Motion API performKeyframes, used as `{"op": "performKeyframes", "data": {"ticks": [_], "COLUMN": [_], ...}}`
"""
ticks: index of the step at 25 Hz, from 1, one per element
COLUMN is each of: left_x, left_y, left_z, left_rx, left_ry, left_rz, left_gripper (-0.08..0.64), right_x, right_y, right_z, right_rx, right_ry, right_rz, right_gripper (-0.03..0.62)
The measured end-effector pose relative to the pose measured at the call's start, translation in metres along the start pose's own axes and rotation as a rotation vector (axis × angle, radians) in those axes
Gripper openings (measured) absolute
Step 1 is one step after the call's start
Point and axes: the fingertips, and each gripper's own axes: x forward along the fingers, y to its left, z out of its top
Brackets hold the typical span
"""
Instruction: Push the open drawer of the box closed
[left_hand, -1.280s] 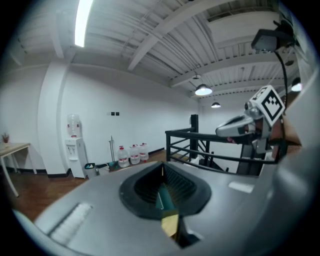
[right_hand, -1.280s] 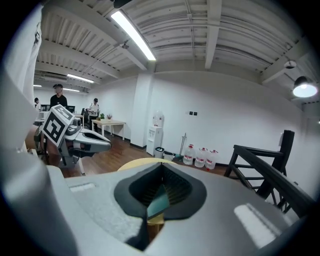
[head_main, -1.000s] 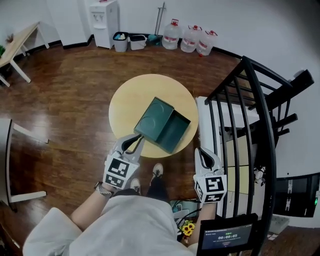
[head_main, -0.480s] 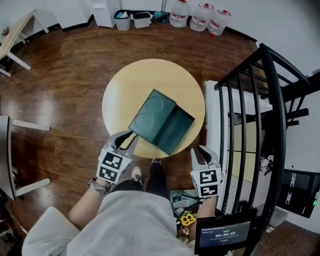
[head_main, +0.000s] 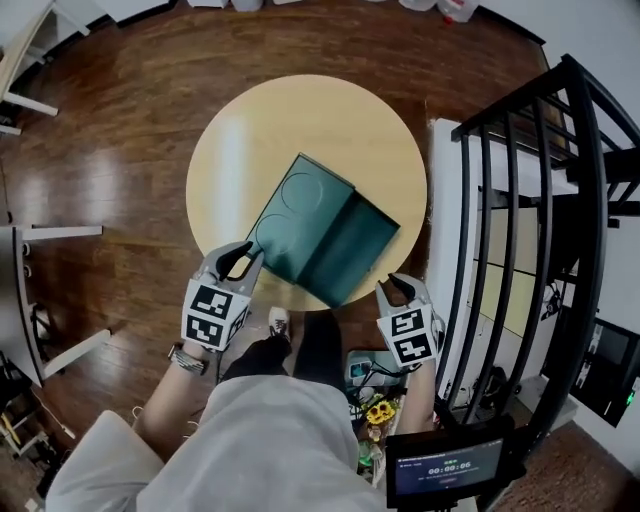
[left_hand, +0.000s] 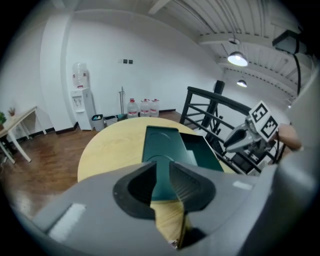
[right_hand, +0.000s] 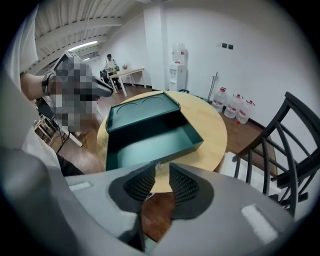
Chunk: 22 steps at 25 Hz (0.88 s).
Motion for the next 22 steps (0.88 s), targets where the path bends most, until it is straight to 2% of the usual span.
{"op": "performKeyframes", "data": {"ticks": [6, 9, 11, 18, 22], "left_x": [0.002, -0.002, -0.003, -0.003, -0.001], "left_y": [-0.002, -0.009, -0.013, 0.009, 0.020], "left_z": [-0.011, -0.012, -0.011, -0.024, -0.039], "left_rx": [0.003, -0.056, -0.065, -0.052, -0.089], "left_ry": [0.023, 0.017, 0.013, 0.042, 0.087], "left_rz": [-0.003, -0.036, -0.043, 0.037, 0.050], "left_gripper": [0.094, 0.094, 0.094, 0.098, 0.127], "right_x": [0.027, 0.035, 0.039, 0.048, 0.050], "right_y": [0.015, 0.026, 0.030, 0.034, 0.036], "right_z": [-0.022, -0.023, -0.023, -0.021, -0.017], "right_rx": [-0.019, -0.015, -0.019, -0.074, -0.096], "right_ry": [0.064, 0.077, 0.085, 0.116, 0.119], "right_rz": [0.086, 0.116, 0.121, 0.117, 0.123], "right_gripper": [0.101, 0.101, 0.101, 0.101, 0.101]}}
